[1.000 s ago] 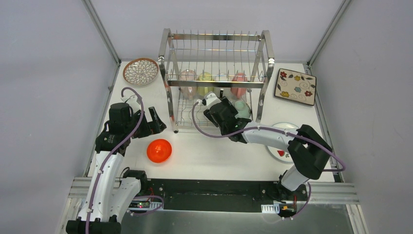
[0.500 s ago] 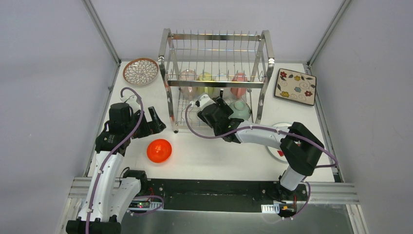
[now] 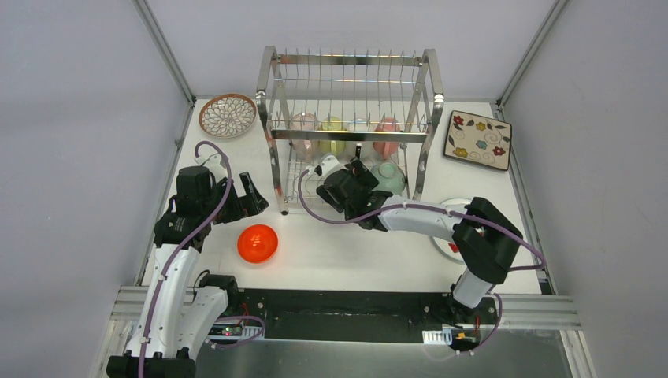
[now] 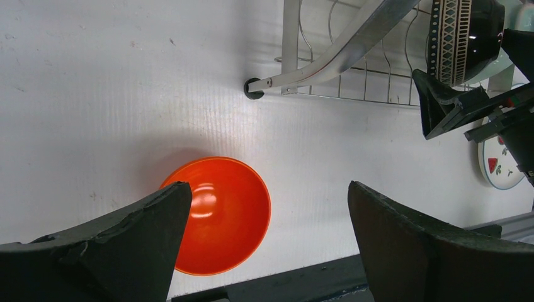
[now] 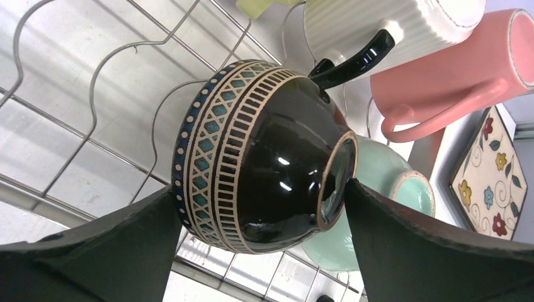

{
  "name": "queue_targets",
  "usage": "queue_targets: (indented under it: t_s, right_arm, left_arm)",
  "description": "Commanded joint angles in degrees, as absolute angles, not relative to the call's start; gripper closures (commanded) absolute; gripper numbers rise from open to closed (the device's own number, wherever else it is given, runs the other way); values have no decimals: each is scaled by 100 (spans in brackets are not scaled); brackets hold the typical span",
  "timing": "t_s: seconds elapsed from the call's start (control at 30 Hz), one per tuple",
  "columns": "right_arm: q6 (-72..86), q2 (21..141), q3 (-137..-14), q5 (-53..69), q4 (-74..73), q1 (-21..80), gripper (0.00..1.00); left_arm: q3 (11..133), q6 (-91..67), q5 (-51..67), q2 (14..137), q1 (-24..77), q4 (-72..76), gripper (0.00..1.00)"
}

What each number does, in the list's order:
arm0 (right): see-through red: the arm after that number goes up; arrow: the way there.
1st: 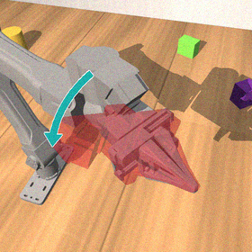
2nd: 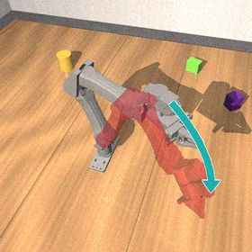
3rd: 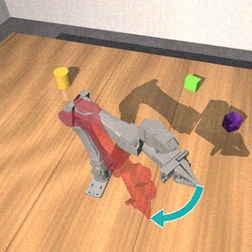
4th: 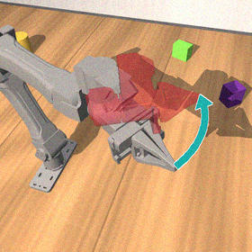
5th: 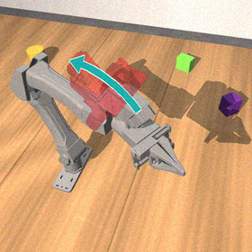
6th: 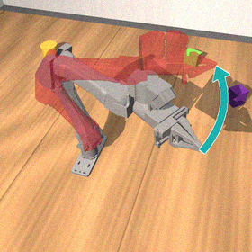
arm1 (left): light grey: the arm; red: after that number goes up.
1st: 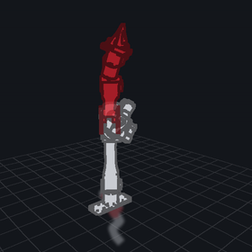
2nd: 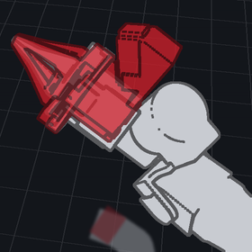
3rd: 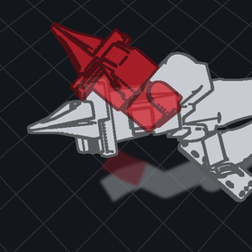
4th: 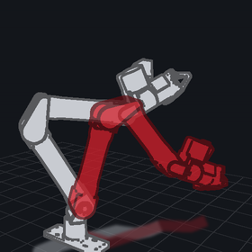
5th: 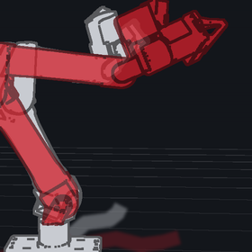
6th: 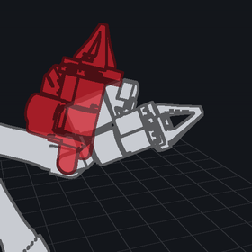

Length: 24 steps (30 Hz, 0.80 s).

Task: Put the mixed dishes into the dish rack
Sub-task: Turn the bowl upside down on the dish rack.

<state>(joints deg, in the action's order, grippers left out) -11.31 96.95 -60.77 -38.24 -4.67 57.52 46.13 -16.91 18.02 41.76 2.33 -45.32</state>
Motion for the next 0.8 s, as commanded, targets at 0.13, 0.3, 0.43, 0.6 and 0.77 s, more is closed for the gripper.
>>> queue_targets:
  t_s: [0.13, 0.3, 0.43, 0.6, 0.77]
  right_arm:
    - [-834, 9650, -6484, -3619, -694, 5766, 0]
    - [-783, 9698, -6566, -3583, -776, 5768, 0]
    - [-728, 9716, -6708, -3586, -895, 5768, 0]
    - [-569, 9739, -6858, -3596, -1083, 5770, 0]
    - [-514, 9678, -6838, -3682, -1167, 5766, 0]
  left_arm:
    - [4807, -1710, 1716, 4149, 301, -4460, 1]
    - [4810, -1709, 1694, 4202, 312, -4465, 1]
    - [4807, -1732, 1617, 4256, 308, -4462, 1]
    - [4828, -1720, 1577, 4321, 308, -4483, 1]
    - [4876, -1866, 1246, 4358, 312, -4594, 1]
